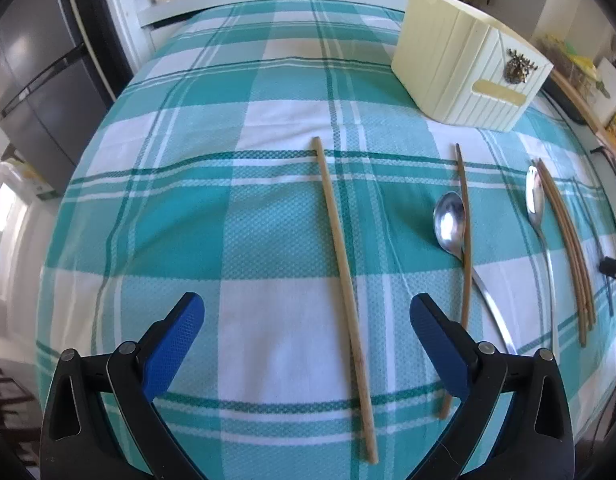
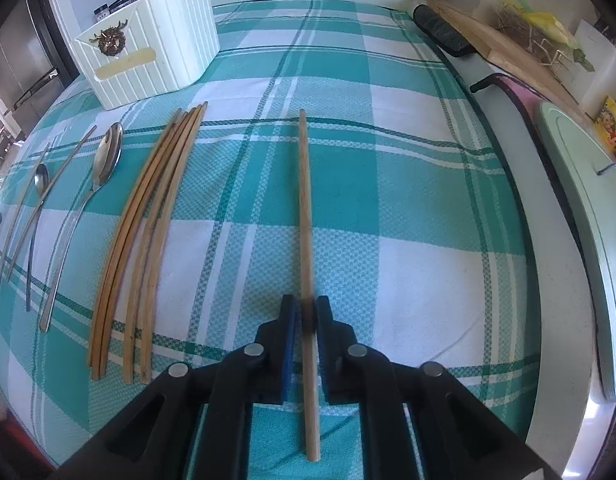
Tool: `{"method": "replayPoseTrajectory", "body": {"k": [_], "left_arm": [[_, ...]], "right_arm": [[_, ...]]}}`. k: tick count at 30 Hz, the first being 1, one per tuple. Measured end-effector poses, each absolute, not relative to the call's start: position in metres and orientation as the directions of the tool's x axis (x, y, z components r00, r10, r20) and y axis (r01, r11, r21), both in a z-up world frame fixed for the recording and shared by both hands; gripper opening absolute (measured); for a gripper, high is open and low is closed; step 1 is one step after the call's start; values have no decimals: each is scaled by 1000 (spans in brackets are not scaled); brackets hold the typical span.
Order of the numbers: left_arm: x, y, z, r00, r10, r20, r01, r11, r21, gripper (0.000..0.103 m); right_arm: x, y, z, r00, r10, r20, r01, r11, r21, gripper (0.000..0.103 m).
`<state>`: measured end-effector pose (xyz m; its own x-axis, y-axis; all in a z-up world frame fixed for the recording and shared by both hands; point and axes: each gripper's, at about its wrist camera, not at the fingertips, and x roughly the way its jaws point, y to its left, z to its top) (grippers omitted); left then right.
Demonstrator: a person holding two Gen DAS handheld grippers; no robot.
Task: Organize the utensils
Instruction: 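Grasp a single wooden chopstick with the right tool while the left tool grasps another, then lift both held chopsticks and carry them over the cream utensil holder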
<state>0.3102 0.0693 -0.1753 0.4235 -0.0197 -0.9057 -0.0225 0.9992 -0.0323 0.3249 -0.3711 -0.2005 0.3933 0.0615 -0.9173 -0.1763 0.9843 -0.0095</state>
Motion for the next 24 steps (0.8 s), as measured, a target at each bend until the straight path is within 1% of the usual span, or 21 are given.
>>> {"method": "replayPoseTrajectory", "body": {"k": [1, 2, 4, 6, 7, 9, 12, 13, 14, 15, 16, 17, 18, 19, 22, 24], "left_arm": [[317, 70, -178, 412, -18, -911, -18, 999, -28, 100], [324, 70, -180, 400, -15, -917, -16, 1000, -23, 95], [336, 73, -185, 372, -15, -928, -11, 1000, -20, 90], [347, 79, -192, 342, -27, -939, -22, 999, -37, 86], [354, 82, -195, 321, -35, -946, -36, 998, -50, 83], [363, 85, -195, 321, -29, -947, -53, 997, -48, 83], [380, 87, -194, 300, -40, -953, -72, 995, -64, 76], [385, 86, -194, 296, -34, -955, -75, 995, -59, 71], [390, 85, -192, 294, -20, -955, -79, 996, -46, 59], [395, 84, -192, 295, -15, -956, -77, 996, -39, 51], [398, 82, -191, 297, -16, -955, -71, 997, -39, 33], [400, 81, -191, 302, -23, -953, -66, 997, -45, 12], [402, 79, -190, 302, -37, -953, -65, 996, -59, 7], [402, 80, -189, 303, -52, -951, -71, 995, -77, 6], [398, 86, -181, 337, -106, -936, -78, 987, -140, 4], [387, 89, -164, 387, -117, -915, -70, 985, -156, 4]], "right_arm": [[331, -369, -201, 373, 72, -925, -202, 979, -5, 27], [334, -364, -201, 363, 75, -929, -224, 975, -9, 36], [345, -357, -201, 352, 66, -934, -262, 965, -31, 37], [358, -352, -201, 344, 59, -937, -278, 960, -42, 37], [367, -350, -201, 341, 57, -938, -279, 959, -43, 37], [383, -349, -200, 341, 59, -938, -269, 962, -38, 37], [412, -345, -200, 343, 82, -936, -251, 968, -7, 36], [420, -343, -201, 342, 85, -936, -245, 970, -1, 36], [427, -343, -200, 348, 89, -933, -240, 971, 3, 33], [435, -340, -201, 343, 88, -935, -237, 971, 4, 28], [440, -339, -201, 353, 76, -932, -233, 972, -9, 20], [447, -335, -200, 356, 75, -931, -235, 972, -12, 6], [452, -333, -201, 355, 75, -932, -237, 972, -12, 6], [456, -332, -201, 364, 73, -928, -228, 974, -13, 6], [452, -336, -193, 393, 109, -913, -203, 979, 30, 6], [442, -338, -178, 428, 144, -892, -200, 978, 62, 6]]}}
